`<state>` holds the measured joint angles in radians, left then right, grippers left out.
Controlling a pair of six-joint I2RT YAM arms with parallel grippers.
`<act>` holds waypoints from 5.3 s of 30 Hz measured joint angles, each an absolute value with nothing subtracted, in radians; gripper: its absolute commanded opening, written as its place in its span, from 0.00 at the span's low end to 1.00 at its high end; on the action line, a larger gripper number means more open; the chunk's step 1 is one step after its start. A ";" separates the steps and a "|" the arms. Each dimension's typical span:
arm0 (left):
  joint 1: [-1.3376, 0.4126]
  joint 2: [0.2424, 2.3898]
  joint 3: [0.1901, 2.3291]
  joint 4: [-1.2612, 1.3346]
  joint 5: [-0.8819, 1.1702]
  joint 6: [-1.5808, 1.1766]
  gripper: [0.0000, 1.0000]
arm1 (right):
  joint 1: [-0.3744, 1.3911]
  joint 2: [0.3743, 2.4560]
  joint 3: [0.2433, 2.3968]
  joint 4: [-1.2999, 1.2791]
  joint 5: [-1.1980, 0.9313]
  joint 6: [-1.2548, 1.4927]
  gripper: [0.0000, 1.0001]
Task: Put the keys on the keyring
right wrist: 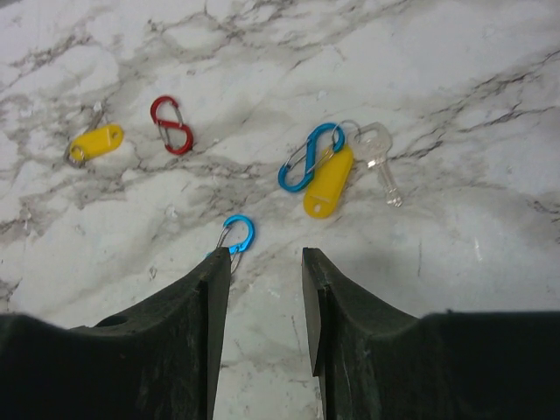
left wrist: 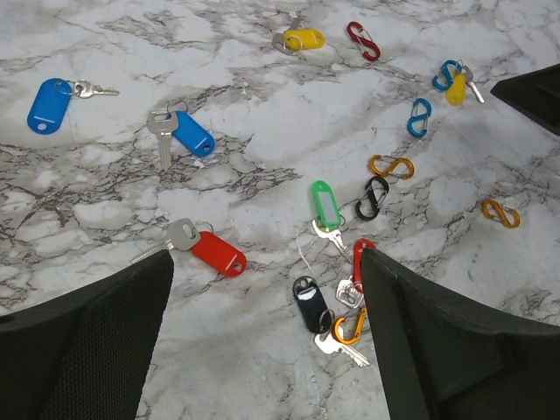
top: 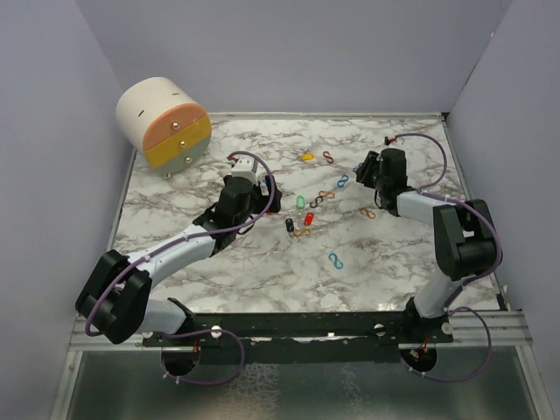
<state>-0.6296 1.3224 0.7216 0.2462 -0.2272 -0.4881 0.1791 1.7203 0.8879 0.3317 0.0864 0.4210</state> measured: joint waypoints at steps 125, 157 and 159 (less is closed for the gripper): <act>-0.590 1.467 0.850 0.163 -0.164 -0.448 0.90 | 0.870 1.395 0.665 -0.443 0.352 0.730 0.01; -0.584 1.486 0.846 0.165 -0.164 -0.438 0.90 | 0.870 1.414 0.657 -0.378 0.421 0.649 0.17; -0.583 1.493 0.846 0.165 -0.164 -0.438 0.90 | 0.870 1.414 0.657 -0.376 0.421 0.651 0.22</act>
